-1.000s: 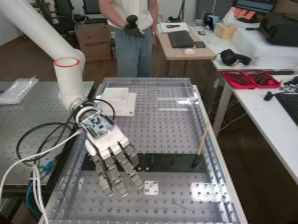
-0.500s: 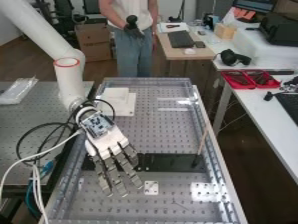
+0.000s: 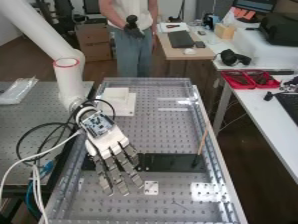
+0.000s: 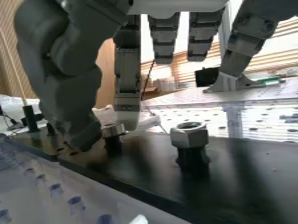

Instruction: Grab the bearing and place it in the white container

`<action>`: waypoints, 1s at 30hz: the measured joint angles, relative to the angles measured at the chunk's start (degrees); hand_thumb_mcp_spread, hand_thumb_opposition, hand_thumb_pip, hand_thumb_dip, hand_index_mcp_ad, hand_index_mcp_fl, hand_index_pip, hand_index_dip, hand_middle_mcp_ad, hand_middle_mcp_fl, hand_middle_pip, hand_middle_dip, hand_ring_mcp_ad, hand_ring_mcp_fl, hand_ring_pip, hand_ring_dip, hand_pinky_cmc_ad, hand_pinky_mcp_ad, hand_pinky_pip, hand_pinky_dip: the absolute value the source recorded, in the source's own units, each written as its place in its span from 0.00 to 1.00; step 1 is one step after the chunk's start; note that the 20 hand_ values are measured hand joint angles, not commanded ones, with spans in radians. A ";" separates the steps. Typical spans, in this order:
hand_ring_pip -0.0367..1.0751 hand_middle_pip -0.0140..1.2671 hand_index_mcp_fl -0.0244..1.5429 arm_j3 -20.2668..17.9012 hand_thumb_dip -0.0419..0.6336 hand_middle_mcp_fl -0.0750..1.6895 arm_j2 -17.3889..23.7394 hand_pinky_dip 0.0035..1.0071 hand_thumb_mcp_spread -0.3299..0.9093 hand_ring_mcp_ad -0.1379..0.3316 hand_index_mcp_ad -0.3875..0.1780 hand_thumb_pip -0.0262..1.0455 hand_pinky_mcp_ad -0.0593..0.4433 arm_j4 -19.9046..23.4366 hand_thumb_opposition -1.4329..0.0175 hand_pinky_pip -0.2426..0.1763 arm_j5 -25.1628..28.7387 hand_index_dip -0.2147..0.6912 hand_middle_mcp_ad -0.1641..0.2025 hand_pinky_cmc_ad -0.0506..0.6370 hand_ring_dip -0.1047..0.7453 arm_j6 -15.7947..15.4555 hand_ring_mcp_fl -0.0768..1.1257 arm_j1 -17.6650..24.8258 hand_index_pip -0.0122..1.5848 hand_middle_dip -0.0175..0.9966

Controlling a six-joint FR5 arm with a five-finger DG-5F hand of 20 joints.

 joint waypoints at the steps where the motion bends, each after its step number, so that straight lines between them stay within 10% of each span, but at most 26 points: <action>1: 0.11 0.12 0.22 0.02 0.48 0.04 0.04 0.31 0.59 0.64 0.60 0.55 0.70 0.00 0.41 0.37 0.06 0.38 0.70 0.63 0.19 -0.05 0.06 0.02 0.88 0.15; 30: 0.11 0.12 0.18 0.08 0.49 0.04 0.32 0.31 0.58 0.64 0.59 0.60 0.70 -0.78 0.41 0.37 0.17 0.38 0.70 0.61 0.19 0.53 0.06 -0.03 0.88 0.15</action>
